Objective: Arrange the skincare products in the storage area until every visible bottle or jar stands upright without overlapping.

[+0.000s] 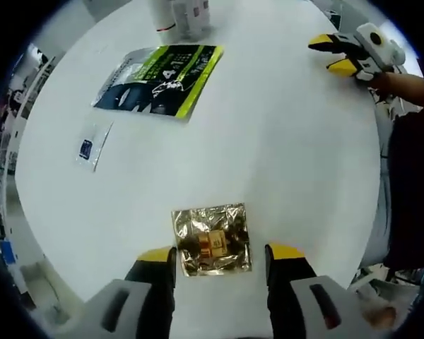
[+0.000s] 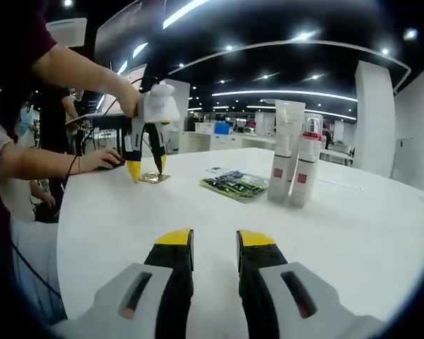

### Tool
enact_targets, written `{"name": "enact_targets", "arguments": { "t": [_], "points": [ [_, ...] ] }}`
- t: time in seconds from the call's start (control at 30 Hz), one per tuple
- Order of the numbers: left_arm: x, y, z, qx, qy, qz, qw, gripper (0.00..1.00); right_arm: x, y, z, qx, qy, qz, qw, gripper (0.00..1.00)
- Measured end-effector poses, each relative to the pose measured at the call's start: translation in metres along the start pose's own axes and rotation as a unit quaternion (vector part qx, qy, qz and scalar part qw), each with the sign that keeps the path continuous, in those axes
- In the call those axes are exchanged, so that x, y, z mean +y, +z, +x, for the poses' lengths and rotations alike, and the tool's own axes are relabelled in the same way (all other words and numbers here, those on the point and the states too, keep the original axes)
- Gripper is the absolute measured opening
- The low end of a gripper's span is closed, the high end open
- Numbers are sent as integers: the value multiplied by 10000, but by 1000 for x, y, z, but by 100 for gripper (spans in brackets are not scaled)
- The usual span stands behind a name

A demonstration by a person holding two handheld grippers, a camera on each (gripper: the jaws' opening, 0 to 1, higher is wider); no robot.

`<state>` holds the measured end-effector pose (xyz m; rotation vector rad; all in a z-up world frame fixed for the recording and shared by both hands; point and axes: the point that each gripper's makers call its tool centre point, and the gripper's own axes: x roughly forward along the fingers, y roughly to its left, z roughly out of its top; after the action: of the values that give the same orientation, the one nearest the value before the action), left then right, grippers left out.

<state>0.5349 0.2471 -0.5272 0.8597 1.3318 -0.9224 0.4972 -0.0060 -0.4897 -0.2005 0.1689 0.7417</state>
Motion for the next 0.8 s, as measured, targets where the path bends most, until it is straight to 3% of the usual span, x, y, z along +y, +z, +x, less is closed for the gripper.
{"name": "enact_targets", "arguments": {
  "t": [0.07,0.33,0.8],
  "points": [
    [2,1,0,-45,-7,97,9999,53,0,0,0,2,11,10,10000,23],
    [9,4,-1,-104,3,-292,9995,44,1,0,0,18,1,-14,10000,23],
    [5,5,-1,7,20,-213,9998,39,3,-2,2,76,74,-59,9999,21]
  ]
}}
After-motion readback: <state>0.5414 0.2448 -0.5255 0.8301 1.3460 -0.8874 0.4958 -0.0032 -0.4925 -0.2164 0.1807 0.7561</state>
